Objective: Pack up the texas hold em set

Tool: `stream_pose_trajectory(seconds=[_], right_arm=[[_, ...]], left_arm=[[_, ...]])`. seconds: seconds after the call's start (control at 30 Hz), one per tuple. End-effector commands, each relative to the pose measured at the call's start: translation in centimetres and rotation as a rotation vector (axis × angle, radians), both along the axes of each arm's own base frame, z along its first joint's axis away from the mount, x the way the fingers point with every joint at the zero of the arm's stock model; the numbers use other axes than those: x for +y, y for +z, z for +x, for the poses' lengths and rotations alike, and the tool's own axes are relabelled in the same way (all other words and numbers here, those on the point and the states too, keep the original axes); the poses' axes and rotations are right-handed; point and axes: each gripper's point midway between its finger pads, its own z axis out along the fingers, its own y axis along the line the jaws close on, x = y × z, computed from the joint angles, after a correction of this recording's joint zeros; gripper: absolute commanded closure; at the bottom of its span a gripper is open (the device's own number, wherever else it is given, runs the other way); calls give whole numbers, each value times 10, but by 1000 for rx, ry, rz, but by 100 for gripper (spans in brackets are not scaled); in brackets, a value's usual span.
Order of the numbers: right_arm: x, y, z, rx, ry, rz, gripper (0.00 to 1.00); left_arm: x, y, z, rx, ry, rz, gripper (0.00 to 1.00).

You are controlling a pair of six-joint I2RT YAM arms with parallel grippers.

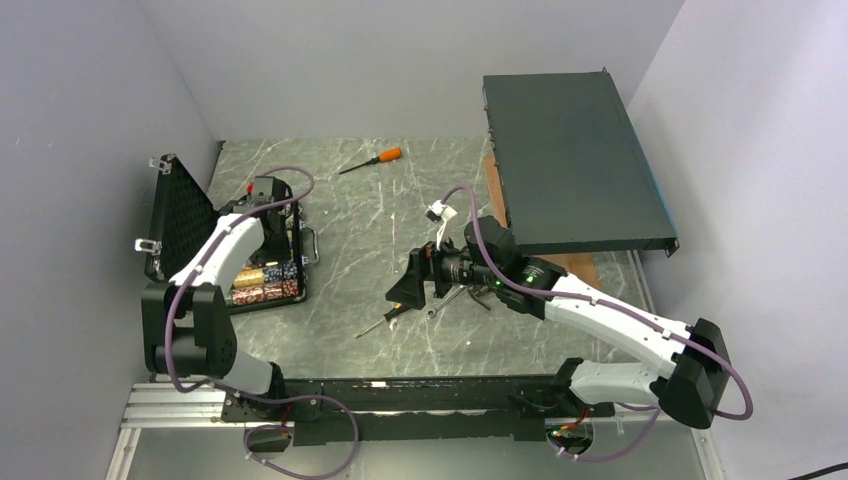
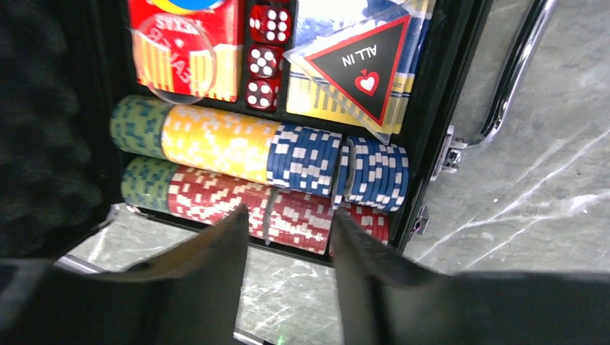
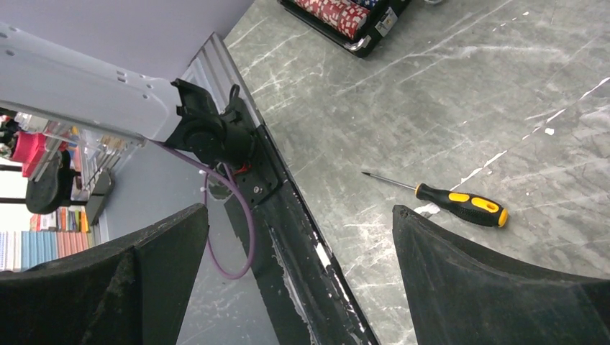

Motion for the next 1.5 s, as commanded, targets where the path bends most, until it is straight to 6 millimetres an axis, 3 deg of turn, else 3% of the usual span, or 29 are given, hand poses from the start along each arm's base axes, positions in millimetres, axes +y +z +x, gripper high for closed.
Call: stream_pose_trajectory(seconds=[0.0, 0.13, 0.27, 0.33, 0.43, 0.57, 0.7, 1.0, 1.17, 1.3, 1.47], right_arm=[[0, 20, -4, -38, 13, 60, 0], [-1, 21, -4, -36, 8, 74, 0], [-2, 18, -5, -30, 7, 75, 0], [-2, 18, -6, -29, 8, 76, 0], [-3, 18, -6, -29, 6, 74, 0], [-4, 17, -6, -30, 3, 72, 0], [-1, 16, -6, -17, 11, 77, 0], [1, 20, -7, -16, 16, 95, 0], [2, 21, -9, -11, 24, 102, 0], [-1, 21, -9, -19, 16, 97, 0], [-2, 22, -9, -20, 12, 95, 0]], left_arm=[[-4, -15, 5, 53, -4, -22, 59], [-11, -28, 3, 99, -26, -58, 68], [-6, -26, 3, 100, -16, -32, 75], [-3, -14, 4, 63, 3, -10, 79], [3, 12, 8, -68, 21, 10, 77], [-13, 27, 16, -190, -43, -73, 73], [-26, 11, 17, -125, -79, -135, 76], [-26, -31, 11, 62, -57, -170, 79], [-16, -16, 12, 17, -36, -112, 83], [-23, 3, 18, -98, -68, -150, 80], [-26, -6, 15, -55, -74, -165, 79]])
